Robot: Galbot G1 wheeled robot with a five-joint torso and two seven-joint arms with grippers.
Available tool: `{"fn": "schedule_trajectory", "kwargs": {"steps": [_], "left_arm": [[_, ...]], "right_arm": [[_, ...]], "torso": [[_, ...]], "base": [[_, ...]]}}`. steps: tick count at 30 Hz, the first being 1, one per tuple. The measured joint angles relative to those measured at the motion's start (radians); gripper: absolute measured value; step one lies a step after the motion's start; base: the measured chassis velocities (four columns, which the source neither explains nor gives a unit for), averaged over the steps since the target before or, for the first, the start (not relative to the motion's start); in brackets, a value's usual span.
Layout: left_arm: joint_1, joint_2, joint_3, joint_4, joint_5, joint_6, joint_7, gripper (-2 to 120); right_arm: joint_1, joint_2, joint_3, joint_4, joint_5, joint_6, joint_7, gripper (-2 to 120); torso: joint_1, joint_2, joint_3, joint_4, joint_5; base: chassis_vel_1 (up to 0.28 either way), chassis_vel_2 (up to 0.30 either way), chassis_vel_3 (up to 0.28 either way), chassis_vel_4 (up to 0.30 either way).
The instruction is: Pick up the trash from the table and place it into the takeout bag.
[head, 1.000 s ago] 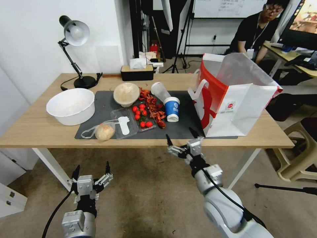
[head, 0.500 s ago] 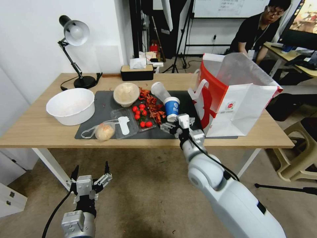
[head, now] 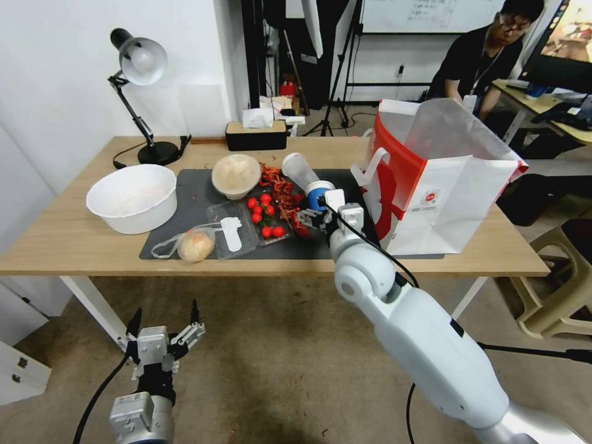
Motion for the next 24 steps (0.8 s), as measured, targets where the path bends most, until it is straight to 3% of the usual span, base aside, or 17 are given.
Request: {"fn": "schedule_trajectory", "kwargs": {"steps": [11, 24], "left_arm": [[-0.001, 0.001, -0.003, 0.006, -0.006, -0.001, -0.004, 100], [-0.004, 0.005, -0.003, 0.013, -0.008, -0.001, -0.005, 100]], "right_arm": [[0.048, 0.065, 0.012, -0.110, 0.059, -0.039, 0.037, 100], [0.045, 0.086, 0.032, -0.160, 0.073, -0.056, 0.037, 100]], "torso": [[0.000, 0.000, 0.000, 0.0000, 0.0000], [0.000, 0.000, 0.000, 0.0000, 0.0001]], "base": [[0.000, 0.000, 0.000, 0.000], [0.000, 0.000, 0.000, 0.000]]}}
